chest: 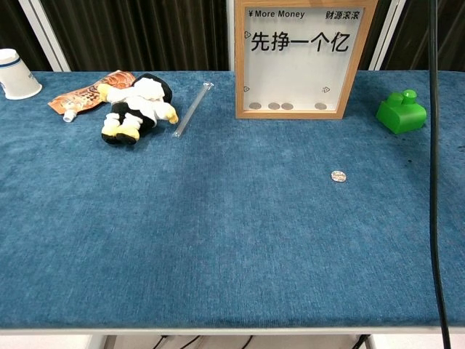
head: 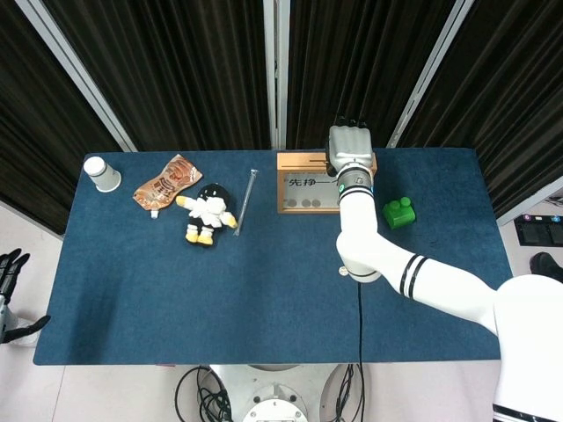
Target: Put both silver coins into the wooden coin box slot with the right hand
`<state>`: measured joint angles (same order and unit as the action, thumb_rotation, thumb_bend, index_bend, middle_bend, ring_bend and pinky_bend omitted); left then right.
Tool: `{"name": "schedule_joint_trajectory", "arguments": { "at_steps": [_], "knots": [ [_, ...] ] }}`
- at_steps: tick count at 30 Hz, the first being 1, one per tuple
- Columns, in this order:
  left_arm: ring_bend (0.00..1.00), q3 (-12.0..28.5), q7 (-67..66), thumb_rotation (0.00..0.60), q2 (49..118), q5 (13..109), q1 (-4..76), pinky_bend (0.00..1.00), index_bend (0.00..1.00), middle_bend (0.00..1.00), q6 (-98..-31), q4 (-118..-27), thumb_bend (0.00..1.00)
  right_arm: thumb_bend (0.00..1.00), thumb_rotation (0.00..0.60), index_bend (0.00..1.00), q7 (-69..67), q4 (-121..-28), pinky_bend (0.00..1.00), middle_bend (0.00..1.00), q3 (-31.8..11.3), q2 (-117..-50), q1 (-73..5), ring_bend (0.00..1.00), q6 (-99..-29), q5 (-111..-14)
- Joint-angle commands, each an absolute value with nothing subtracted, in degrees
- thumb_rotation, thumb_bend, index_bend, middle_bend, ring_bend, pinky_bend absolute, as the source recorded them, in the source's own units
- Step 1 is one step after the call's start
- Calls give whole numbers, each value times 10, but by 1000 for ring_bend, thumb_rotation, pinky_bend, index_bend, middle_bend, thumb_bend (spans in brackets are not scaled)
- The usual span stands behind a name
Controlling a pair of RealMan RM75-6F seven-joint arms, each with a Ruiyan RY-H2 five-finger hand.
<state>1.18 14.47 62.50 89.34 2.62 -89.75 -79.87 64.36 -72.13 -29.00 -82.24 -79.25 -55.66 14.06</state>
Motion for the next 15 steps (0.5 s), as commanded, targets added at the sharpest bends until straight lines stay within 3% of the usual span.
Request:
{"name": "schedule_joint_trajectory", "arguments": {
  "at_steps": [1, 8, 10, 15],
  "knots": [
    [0, 12, 146, 600, 625, 893, 26, 0, 54, 0, -898, -798, 68, 325, 600, 745, 643, -722, 0, 11, -290, -822, -791, 0, -553, 140],
    [0, 13, 144, 600, 624, 894, 27, 0, 54, 0, -898, -800, 68, 311, 600, 65, 638, -738, 0, 0, -293, -811, -788, 0, -542, 136],
    [0, 13, 142, 600, 624, 894, 27, 0, 54, 0, -898, -801, 68, 304, 600, 4, 634, -743, 0, 0, -293, -807, -786, 0, -540, 134],
    [0, 13, 139, 600, 623, 894, 27, 0, 54, 0, -897, -804, 68, 297, 600, 0, 617, -755, 0, 0, -291, -795, -777, 0, -530, 119]
  ]
}}
